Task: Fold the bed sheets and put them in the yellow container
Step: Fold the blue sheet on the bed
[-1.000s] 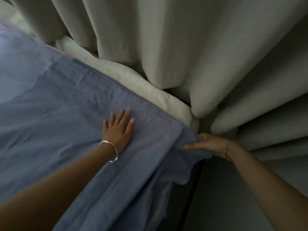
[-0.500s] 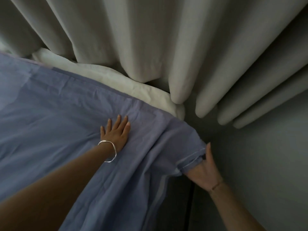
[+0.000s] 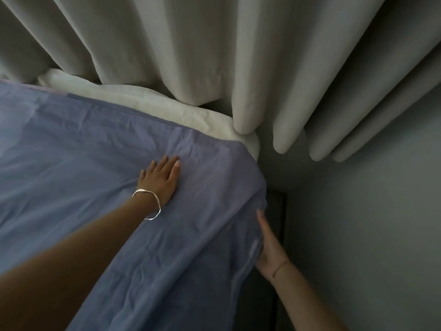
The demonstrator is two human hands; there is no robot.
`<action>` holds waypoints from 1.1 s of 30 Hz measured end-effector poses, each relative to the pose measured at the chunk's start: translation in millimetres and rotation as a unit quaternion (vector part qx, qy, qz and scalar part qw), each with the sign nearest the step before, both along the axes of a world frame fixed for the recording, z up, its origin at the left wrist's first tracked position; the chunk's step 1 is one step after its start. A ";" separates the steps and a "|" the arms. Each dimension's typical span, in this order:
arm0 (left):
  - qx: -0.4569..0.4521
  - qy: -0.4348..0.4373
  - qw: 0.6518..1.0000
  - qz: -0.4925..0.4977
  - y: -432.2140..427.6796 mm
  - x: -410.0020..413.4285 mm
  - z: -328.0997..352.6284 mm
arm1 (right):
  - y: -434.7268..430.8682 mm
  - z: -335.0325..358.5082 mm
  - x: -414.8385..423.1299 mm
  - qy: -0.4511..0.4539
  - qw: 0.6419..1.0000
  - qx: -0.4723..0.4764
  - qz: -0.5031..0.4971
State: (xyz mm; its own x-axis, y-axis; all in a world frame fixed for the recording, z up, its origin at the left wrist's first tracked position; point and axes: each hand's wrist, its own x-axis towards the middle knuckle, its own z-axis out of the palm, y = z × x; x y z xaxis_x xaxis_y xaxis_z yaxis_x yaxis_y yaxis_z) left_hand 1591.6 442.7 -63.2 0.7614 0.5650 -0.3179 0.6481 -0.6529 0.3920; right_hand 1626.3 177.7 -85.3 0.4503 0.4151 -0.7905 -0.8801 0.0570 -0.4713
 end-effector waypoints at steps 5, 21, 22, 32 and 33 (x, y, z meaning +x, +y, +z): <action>0.046 -0.086 0.995 -0.010 -36.1 -69.0 0.7 | -4.7 16.9 -69.0 -0.003 0.999 -0.015 0.028; 0.038 0.018 0.998 -0.040 -62.0 -113.3 -8.4 | -35.6 -9.7 -135.3 0.033 0.999 0.011 -0.019; 0.030 0.017 0.999 -0.040 -66.0 -117.2 -5.3 | -32.9 -7.1 -133.7 0.024 0.999 0.020 -0.033; -0.197 -0.184 0.963 0.009 -92.6 -83.3 27.1 | 1.1 43.2 -45.1 -0.127 0.980 -0.038 -0.148; -0.236 -0.211 0.948 0.021 -97.7 -76.7 36.0 | 8.2 43.9 -42.7 -0.177 0.970 -0.069 -0.149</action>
